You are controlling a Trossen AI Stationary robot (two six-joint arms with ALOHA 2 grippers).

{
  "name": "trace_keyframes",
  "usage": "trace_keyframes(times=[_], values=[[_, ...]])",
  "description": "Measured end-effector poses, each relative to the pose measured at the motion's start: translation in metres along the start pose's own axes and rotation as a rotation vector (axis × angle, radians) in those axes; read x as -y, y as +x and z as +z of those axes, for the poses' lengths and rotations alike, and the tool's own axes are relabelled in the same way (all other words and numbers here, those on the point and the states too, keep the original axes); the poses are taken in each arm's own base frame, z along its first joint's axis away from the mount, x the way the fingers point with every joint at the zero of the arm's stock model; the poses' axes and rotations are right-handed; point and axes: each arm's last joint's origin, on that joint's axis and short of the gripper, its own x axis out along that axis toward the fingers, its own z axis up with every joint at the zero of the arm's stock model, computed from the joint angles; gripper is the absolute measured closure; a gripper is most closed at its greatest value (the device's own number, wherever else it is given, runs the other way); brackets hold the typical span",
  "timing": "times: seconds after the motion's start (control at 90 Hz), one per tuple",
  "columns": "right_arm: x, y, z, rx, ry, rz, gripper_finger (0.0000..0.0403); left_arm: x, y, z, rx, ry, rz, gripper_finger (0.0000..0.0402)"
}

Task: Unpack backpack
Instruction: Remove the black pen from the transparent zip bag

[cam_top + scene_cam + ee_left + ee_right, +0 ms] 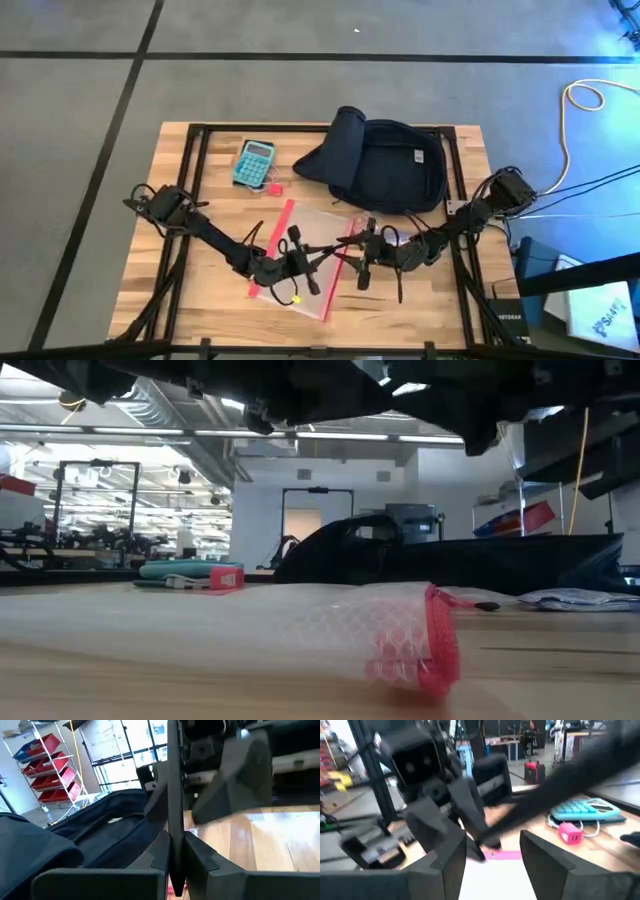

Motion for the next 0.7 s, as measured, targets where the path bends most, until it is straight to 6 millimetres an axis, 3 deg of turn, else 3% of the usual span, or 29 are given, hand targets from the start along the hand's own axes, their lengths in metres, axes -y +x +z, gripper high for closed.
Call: trace_keyframes(times=[0.7], values=[[-0.0019,0.0000,0.0010,0.001,-0.030,0.054,0.0391,-0.0004,0.0012,-0.0018,-0.010,0.015,-0.009,0.0387]])
